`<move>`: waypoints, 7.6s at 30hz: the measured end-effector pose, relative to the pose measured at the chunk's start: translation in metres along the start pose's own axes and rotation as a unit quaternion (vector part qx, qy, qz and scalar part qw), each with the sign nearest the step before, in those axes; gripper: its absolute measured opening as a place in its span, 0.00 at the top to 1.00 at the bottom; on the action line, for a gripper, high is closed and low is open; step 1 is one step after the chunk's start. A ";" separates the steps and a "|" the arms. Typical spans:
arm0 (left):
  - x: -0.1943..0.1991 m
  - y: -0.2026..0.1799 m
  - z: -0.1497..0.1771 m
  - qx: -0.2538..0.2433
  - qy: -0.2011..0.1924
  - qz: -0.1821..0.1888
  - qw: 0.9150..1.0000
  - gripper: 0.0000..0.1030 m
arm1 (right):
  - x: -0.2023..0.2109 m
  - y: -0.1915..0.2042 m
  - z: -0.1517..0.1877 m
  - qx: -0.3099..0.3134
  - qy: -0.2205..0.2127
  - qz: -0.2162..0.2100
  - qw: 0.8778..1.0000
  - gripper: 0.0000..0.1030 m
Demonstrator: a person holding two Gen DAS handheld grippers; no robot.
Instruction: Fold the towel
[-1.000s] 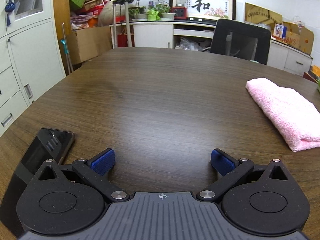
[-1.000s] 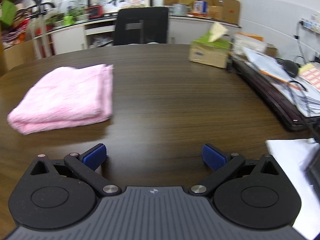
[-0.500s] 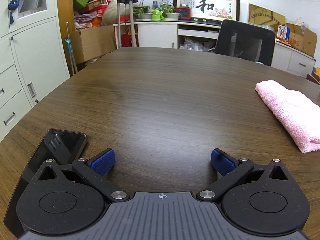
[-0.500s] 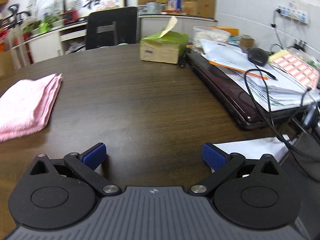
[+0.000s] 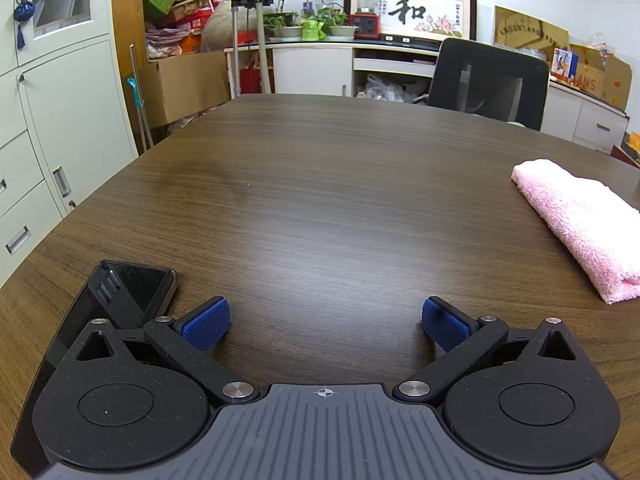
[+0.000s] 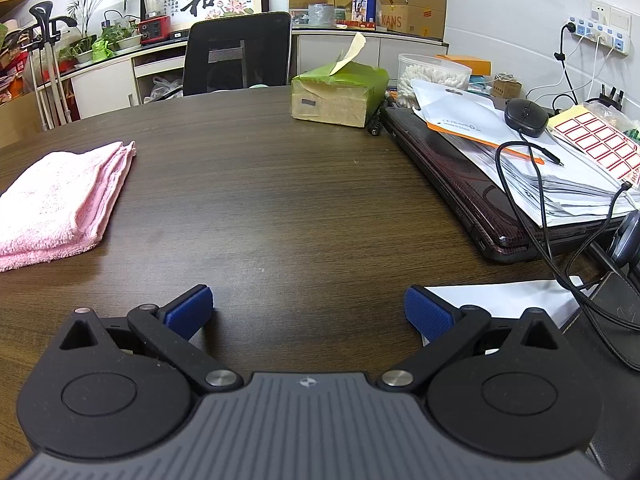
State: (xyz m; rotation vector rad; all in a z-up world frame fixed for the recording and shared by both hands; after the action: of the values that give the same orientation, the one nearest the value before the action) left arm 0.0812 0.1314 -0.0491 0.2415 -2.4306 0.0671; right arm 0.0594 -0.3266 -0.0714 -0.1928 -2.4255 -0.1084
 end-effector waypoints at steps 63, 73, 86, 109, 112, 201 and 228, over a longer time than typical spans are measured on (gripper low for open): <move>-0.001 0.001 0.001 0.002 0.001 -0.003 1.000 0.00 | 0.000 0.000 0.000 0.000 -0.001 0.000 1.000 0.00; -0.001 0.001 0.000 0.002 0.001 -0.003 1.000 0.00 | 0.000 0.000 0.000 0.000 -0.001 0.000 1.000 0.00; -0.001 0.000 0.000 0.002 0.001 -0.003 1.000 0.00 | -0.001 0.000 0.000 0.000 -0.001 0.000 1.000 0.00; -0.001 0.001 0.001 0.002 0.001 -0.002 1.000 0.00 | 0.000 0.000 0.000 0.000 -0.001 0.000 1.000 0.00; -0.001 0.001 0.001 0.002 0.001 -0.002 1.000 0.00 | 0.000 0.000 0.000 0.000 -0.001 0.000 1.000 0.00; -0.002 0.000 0.001 0.003 0.001 -0.002 1.000 0.00 | -0.003 0.005 -0.001 -0.024 -0.002 0.027 0.999 0.00; -0.001 0.000 0.001 0.005 0.000 -0.001 1.000 0.00 | -0.005 0.018 -0.003 0.012 0.000 -0.018 1.000 0.00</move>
State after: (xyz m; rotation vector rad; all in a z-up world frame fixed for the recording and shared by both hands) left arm 0.0819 0.1312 -0.0505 0.2483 -2.4304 0.0772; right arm 0.0679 -0.3099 -0.0723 -0.1384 -2.4288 -0.0943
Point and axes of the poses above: each gripper's, at about its wrist camera, not at the fingertips, and x roughly against the way its jaws point, y to its left, z to its underside, the point moved 8 cm from there along -x, roughly the way its jaws point
